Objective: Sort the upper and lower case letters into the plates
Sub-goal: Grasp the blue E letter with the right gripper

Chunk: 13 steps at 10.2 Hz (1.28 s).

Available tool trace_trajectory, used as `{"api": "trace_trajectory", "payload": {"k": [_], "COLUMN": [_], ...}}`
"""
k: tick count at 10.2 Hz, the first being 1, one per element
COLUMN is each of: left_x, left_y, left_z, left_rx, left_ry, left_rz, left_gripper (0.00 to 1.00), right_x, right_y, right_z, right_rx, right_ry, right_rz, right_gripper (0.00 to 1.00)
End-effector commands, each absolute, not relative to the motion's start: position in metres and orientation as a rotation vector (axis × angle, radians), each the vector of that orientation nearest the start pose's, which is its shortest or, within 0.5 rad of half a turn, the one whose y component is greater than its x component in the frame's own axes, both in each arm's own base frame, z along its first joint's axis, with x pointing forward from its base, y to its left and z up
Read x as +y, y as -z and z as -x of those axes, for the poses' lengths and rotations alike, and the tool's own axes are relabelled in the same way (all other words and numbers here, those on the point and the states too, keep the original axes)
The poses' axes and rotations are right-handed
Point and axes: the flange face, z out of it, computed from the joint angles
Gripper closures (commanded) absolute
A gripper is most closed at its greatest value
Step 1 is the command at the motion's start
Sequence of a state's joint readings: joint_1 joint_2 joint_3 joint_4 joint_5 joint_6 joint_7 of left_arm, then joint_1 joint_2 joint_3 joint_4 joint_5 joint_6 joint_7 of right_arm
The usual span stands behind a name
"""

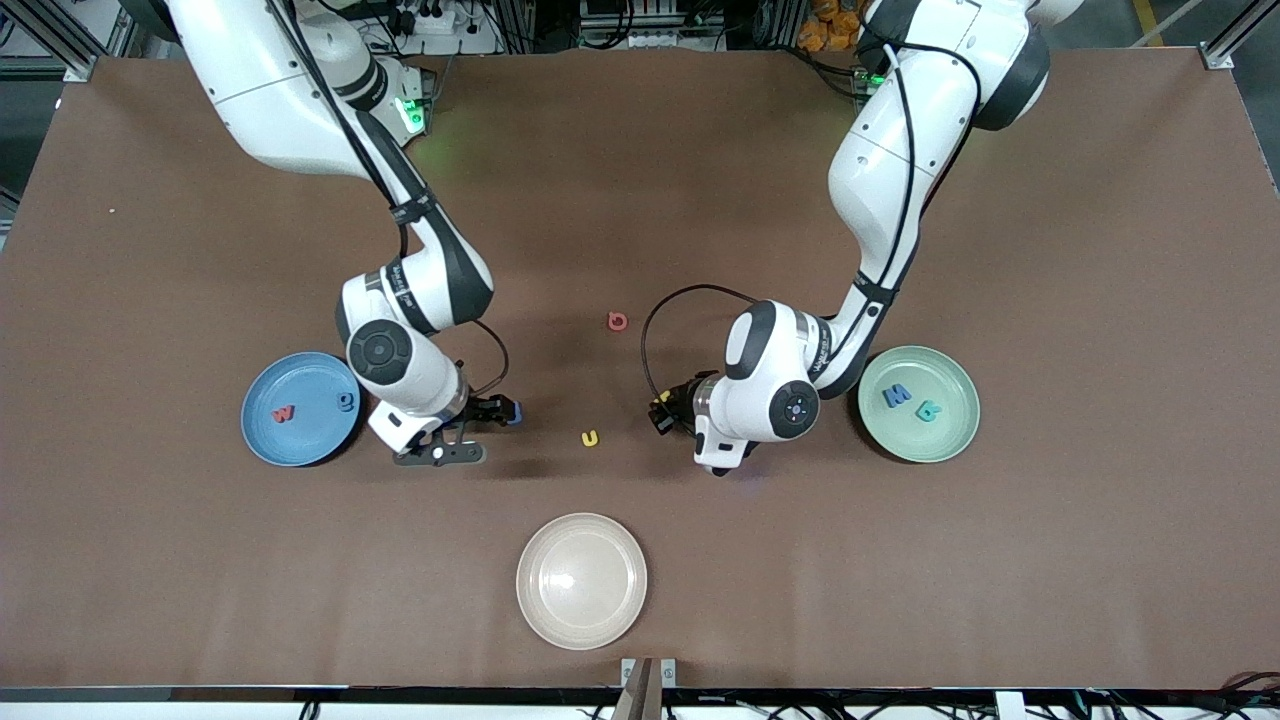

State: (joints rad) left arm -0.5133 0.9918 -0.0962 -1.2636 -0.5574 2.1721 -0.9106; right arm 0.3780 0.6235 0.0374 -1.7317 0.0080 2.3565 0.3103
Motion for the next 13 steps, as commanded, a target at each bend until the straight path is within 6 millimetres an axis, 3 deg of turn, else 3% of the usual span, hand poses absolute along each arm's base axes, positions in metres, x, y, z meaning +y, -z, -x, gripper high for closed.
{"api": "trace_trajectory", "payload": {"k": [1,2,4,13], "left_x": [-0.432,-0.433,-0.432,-0.422], "left_y": [-0.144,-0.144,-0.144,-0.166], "left_z": [-0.603,-0.602,-0.603,-0.606], "left_rx": [-1.159,-1.157,-1.160,-1.120], "left_ry": [-0.746,-0.748,-0.748,-0.830], "left_rz": [3.172,3.173,3.172,3.141], "left_gripper": [0.74,0.82,0.88,0.89], "right_x": [0.285,0.282,0.286,0.300], "right_y": [-0.220,-0.208,-0.184,-0.174], "right_z": [-0.606,-0.598,-0.584,-0.577], "right_rx": [-0.293,-0.332,-0.332,-0.353], "right_ry": [-0.009,-0.001,0.060,0.054], "right_rz": [3.087,3.083,3.070,3.074], "right_gripper": [0.00,0.00,0.00,0.03]}}
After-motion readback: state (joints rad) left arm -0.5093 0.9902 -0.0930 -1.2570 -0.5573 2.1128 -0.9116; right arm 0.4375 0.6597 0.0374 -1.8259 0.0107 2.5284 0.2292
